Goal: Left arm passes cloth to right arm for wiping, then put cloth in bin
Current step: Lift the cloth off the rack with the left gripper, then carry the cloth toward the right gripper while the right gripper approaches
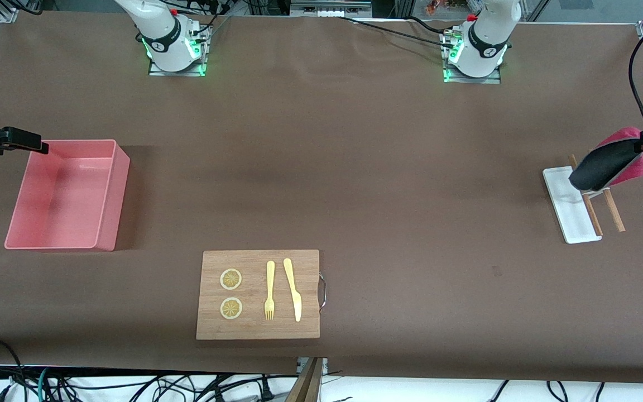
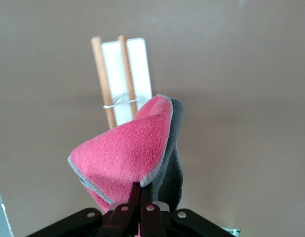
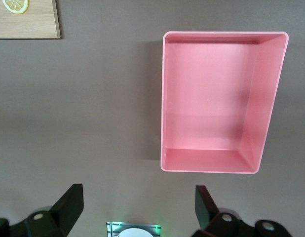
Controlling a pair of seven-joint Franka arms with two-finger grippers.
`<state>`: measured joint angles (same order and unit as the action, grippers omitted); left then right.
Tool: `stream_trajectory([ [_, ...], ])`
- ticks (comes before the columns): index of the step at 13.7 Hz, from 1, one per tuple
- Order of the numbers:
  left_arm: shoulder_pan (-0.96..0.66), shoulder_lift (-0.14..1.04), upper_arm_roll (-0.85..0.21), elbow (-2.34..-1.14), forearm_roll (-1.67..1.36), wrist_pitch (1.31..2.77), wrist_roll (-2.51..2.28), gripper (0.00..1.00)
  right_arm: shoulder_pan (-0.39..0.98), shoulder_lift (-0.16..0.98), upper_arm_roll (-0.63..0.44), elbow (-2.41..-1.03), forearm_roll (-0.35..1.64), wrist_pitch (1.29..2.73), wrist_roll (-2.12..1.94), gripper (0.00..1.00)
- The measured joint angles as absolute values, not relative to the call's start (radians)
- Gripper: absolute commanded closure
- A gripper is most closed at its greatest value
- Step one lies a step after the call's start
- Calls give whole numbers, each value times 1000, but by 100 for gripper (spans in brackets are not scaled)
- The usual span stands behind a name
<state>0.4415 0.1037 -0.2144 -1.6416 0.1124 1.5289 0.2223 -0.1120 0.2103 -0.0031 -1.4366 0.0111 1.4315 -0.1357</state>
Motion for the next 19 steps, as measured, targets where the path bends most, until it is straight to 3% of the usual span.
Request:
stream_trajectory([
  [5, 413, 109, -415, -1518, -26, 1460, 46, 100, -48, 240, -1, -1437, 18, 1445, -33, 0],
  [8, 261, 156, -469, -1472, -118, 1460, -214, 100, 34, 287, 2, -1437, 39, 1502, 127, 0],
  [11, 56, 274, -474, -1372, -229, 1484, -481, 100, 64, 329, 2, -1437, 132, 1551, 249, 0],
  [14, -116, 408, -474, -1267, -346, 1643, -745, 100, 66, 360, -1, -1437, 206, 1611, 325, 0],
  [19, -315, 541, -473, -1228, -556, 2040, -988, 100, 127, 390, 1, -1437, 295, 1699, 522, 0],
])
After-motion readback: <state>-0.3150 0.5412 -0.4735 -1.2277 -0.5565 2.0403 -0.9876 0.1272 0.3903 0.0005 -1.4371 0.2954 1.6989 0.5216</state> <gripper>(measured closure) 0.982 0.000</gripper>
